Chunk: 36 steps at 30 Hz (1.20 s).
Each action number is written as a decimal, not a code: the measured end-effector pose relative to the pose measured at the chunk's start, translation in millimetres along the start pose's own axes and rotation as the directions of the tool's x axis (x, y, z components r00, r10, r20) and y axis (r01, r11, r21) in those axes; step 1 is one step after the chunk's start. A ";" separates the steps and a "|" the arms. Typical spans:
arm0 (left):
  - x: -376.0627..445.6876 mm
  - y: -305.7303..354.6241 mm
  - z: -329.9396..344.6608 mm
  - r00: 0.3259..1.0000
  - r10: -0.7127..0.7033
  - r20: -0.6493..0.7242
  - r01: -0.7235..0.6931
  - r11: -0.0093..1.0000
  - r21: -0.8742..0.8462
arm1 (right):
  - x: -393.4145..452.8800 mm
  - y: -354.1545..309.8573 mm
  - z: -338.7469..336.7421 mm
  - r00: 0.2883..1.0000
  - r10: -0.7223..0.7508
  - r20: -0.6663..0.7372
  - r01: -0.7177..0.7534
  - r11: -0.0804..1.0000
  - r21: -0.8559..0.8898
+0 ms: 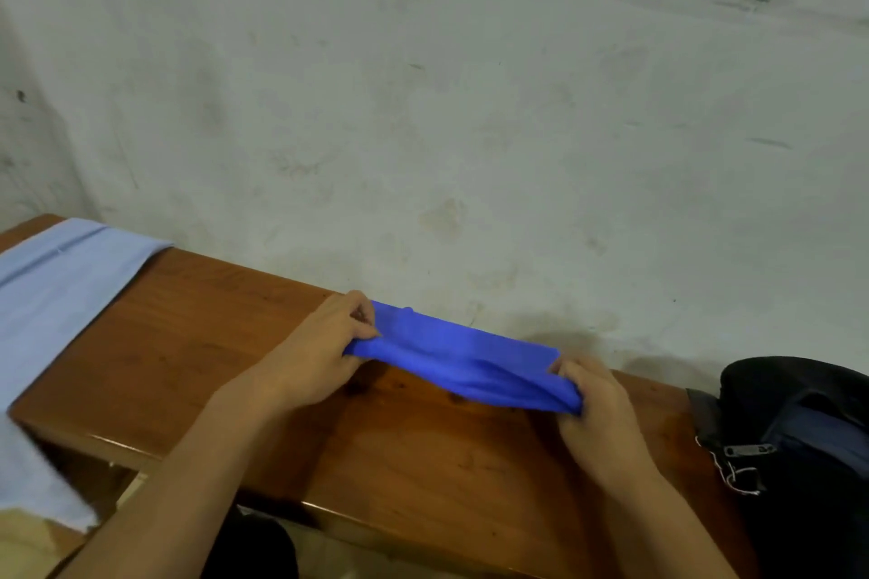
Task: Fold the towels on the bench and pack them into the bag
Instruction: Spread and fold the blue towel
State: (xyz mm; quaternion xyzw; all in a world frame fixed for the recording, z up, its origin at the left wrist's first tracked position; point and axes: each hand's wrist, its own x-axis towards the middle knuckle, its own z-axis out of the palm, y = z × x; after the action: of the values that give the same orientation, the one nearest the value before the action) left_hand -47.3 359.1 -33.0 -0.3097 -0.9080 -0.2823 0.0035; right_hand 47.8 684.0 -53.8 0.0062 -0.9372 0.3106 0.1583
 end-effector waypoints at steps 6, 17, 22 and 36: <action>-16.5 -3.8 -1.6 0.966 -0.022 0.256 0.045 0.995 -0.084 | -12.7 -5.9 -6.8 0.974 -0.042 0.221 0.023 0.996 0.086; -37.7 -1.0 -11.3 0.942 -0.100 0.321 0.189 0.947 -0.259 | -26.9 -0.2 -24.3 0.978 -0.108 0.177 0.103 0.994 0.035; -43.2 -2.9 -15.9 0.909 -0.114 0.402 0.226 0.943 -0.243 | -38.1 -3.4 -31.5 0.968 0.031 0.250 -0.082 0.977 0.195; -57.6 -1.3 -28.3 0.865 -0.098 0.492 0.218 0.956 -0.194 | -39.4 -4.0 -21.4 1.000 0.015 -0.026 -0.013 0.997 0.078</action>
State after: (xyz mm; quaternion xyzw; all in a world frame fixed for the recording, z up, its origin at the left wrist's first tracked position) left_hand -6.3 311.5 -20.3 -0.2917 -0.8616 -0.3058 -0.2813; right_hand 91.9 689.9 -47.1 0.0017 -0.9223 0.3480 0.1680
